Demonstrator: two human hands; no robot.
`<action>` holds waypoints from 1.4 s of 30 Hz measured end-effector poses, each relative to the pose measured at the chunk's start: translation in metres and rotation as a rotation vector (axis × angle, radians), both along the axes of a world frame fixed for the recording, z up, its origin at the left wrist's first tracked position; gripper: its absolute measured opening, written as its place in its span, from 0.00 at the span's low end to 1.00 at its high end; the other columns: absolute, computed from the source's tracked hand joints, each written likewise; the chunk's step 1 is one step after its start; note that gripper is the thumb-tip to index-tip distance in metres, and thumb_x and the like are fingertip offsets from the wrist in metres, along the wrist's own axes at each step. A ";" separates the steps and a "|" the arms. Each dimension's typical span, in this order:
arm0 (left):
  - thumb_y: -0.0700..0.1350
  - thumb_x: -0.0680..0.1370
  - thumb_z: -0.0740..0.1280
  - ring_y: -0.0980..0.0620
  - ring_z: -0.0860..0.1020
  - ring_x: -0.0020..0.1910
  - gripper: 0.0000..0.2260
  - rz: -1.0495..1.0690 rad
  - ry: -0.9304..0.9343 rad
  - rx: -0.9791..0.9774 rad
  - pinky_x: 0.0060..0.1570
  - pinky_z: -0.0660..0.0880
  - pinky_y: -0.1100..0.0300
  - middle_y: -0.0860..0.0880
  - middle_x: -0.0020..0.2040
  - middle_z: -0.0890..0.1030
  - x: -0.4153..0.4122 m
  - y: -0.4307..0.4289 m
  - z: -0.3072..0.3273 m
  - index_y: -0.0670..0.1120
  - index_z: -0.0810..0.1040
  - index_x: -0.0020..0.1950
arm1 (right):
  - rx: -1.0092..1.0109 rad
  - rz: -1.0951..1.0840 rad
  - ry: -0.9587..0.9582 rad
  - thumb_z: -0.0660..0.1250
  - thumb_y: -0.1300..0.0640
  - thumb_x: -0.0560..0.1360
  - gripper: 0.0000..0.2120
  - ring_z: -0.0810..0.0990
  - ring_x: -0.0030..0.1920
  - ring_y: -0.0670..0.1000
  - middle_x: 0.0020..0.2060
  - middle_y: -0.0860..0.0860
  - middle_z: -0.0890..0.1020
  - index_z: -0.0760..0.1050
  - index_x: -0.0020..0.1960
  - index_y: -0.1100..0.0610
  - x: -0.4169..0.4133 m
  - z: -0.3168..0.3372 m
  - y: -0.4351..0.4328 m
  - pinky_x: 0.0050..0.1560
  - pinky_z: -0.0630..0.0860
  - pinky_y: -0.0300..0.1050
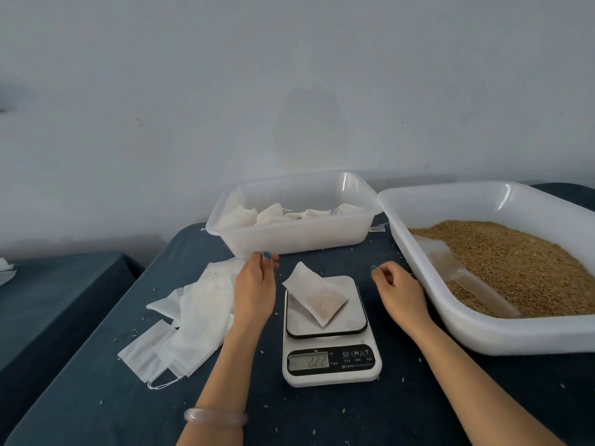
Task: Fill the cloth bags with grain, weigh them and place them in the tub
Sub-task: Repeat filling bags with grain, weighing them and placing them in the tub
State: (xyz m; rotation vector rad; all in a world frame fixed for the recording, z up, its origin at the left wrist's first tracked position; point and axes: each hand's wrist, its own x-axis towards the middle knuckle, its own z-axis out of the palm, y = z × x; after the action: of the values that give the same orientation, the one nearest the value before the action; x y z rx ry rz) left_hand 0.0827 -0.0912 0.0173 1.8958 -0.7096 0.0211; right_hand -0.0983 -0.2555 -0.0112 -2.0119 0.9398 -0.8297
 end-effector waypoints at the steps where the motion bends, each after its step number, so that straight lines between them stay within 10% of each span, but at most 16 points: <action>1: 0.43 0.85 0.53 0.58 0.78 0.47 0.12 0.000 0.002 0.008 0.51 0.73 0.57 0.52 0.50 0.81 -0.001 0.000 0.000 0.49 0.76 0.52 | -0.008 0.010 0.016 0.61 0.48 0.81 0.11 0.75 0.33 0.46 0.32 0.48 0.76 0.73 0.43 0.52 0.000 0.000 0.000 0.32 0.64 0.39; 17: 0.62 0.82 0.53 0.52 0.71 0.37 0.25 -0.252 -0.176 0.076 0.38 0.68 0.54 0.49 0.35 0.75 -0.020 0.001 0.004 0.44 0.71 0.38 | -0.052 0.018 0.049 0.62 0.48 0.80 0.12 0.73 0.31 0.45 0.31 0.48 0.76 0.71 0.40 0.50 -0.001 -0.003 0.000 0.31 0.63 0.39; 29: 0.49 0.79 0.68 0.56 0.71 0.31 0.10 -0.384 -0.056 0.133 0.32 0.72 0.63 0.54 0.31 0.74 -0.018 -0.012 0.015 0.48 0.78 0.39 | -0.093 0.023 0.122 0.62 0.46 0.80 0.12 0.73 0.29 0.43 0.30 0.47 0.77 0.71 0.39 0.48 -0.001 -0.005 0.000 0.30 0.63 0.38; 32: 0.37 0.78 0.67 0.54 0.75 0.30 0.06 -0.353 -0.088 0.126 0.30 0.74 0.68 0.43 0.35 0.78 -0.010 -0.021 0.035 0.40 0.80 0.43 | -0.091 0.021 0.131 0.63 0.46 0.79 0.12 0.73 0.29 0.43 0.30 0.47 0.77 0.71 0.38 0.47 0.001 -0.004 0.000 0.30 0.63 0.38; 35: 0.31 0.78 0.63 0.59 0.80 0.35 0.09 -0.251 -0.171 0.056 0.36 0.73 0.73 0.55 0.38 0.81 0.006 -0.040 0.063 0.37 0.82 0.49 | -0.071 0.014 0.140 0.63 0.45 0.79 0.12 0.73 0.28 0.43 0.30 0.46 0.77 0.71 0.38 0.48 0.002 -0.004 0.000 0.30 0.63 0.37; 38: 0.29 0.78 0.59 0.49 0.79 0.58 0.16 -0.087 -0.443 0.089 0.52 0.67 0.71 0.44 0.59 0.81 0.029 -0.062 0.093 0.38 0.80 0.62 | -0.065 0.012 0.134 0.63 0.46 0.79 0.12 0.72 0.28 0.43 0.30 0.46 0.76 0.71 0.38 0.48 0.003 -0.004 0.000 0.30 0.64 0.37; 42: 0.29 0.77 0.57 0.48 0.72 0.63 0.22 -0.147 -0.785 0.320 0.55 0.66 0.66 0.48 0.68 0.72 0.054 -0.089 0.111 0.44 0.74 0.68 | -0.101 0.016 0.155 0.63 0.46 0.79 0.12 0.72 0.28 0.43 0.28 0.46 0.75 0.70 0.38 0.47 0.001 -0.003 0.002 0.29 0.62 0.36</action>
State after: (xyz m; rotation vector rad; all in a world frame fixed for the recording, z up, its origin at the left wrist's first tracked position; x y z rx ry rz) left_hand 0.1362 -0.1798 0.1286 2.1262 -1.4459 0.6180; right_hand -0.0973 -0.2536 -0.0139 -2.1939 0.9842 -0.7338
